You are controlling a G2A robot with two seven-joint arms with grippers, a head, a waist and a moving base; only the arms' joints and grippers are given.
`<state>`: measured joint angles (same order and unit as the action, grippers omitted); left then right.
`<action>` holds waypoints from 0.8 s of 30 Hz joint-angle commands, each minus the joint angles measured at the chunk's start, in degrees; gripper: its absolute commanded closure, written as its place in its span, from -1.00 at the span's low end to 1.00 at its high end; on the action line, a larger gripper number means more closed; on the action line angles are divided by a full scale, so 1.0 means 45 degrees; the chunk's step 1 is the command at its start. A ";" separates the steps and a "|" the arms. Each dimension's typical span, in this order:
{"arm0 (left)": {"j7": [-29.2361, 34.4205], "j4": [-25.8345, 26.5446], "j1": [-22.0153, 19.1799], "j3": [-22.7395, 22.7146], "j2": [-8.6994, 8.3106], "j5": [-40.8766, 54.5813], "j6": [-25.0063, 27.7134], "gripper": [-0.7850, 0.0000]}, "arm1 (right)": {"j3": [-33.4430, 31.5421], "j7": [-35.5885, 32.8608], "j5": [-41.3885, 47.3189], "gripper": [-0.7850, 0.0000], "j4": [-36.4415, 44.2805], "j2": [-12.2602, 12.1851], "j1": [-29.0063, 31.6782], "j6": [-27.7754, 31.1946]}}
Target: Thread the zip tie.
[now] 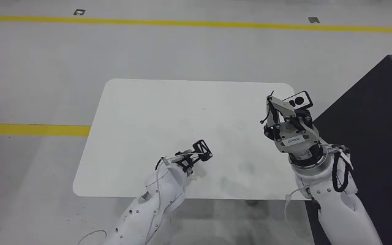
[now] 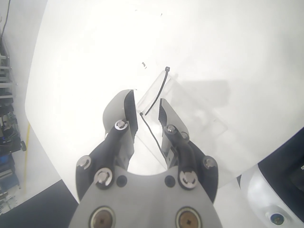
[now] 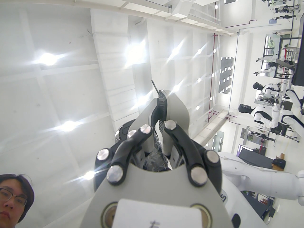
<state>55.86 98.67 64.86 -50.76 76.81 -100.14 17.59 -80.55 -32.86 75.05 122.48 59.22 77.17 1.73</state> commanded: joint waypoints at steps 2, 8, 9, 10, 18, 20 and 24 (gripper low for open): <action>0.0022 -0.0249 -0.0099 0.0184 0.0057 -0.0205 0.0016 0.58 | 0.0000 0.0000 0.0000 1.00 0.0000 0.0000 0.0000 0.0000; 0.0176 -0.0544 -0.0256 0.0166 0.0161 0.0362 0.0289 0.63 | 0.0000 0.0000 0.0000 1.00 0.0000 0.0000 0.0000 0.0000; 0.0195 -0.0550 -0.0264 0.0186 0.0173 0.0336 0.0283 0.64 | 0.0000 0.0000 0.0000 1.00 0.0000 0.0000 0.0000 0.0000; 0.0214 -0.0583 -0.0256 0.0193 0.0182 0.0334 0.0297 0.65 | 0.0000 0.0000 0.0000 1.00 0.0000 0.0000 0.0000 0.0000; 0.0248 -0.1186 -0.0514 0.0483 0.0347 0.0320 0.0269 0.63 | 0.0000 0.0000 0.0000 1.00 0.0000 0.0000 0.0000 0.0000; 0.0275 -0.1313 -0.0625 0.0568 0.0387 0.0194 0.0276 0.62 | 0.0000 0.0000 0.0000 1.00 0.0000 0.0000 0.0000 0.0000; 0.0209 -0.1466 -0.0742 0.0640 0.0476 0.0224 0.0108 0.62 | 0.0000 0.0000 0.0000 1.00 0.0000 0.0000 0.0000 0.0000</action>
<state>56.91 92.11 61.59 -47.89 78.88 -99.24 18.25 -80.55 -32.86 75.05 122.48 59.22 77.17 1.73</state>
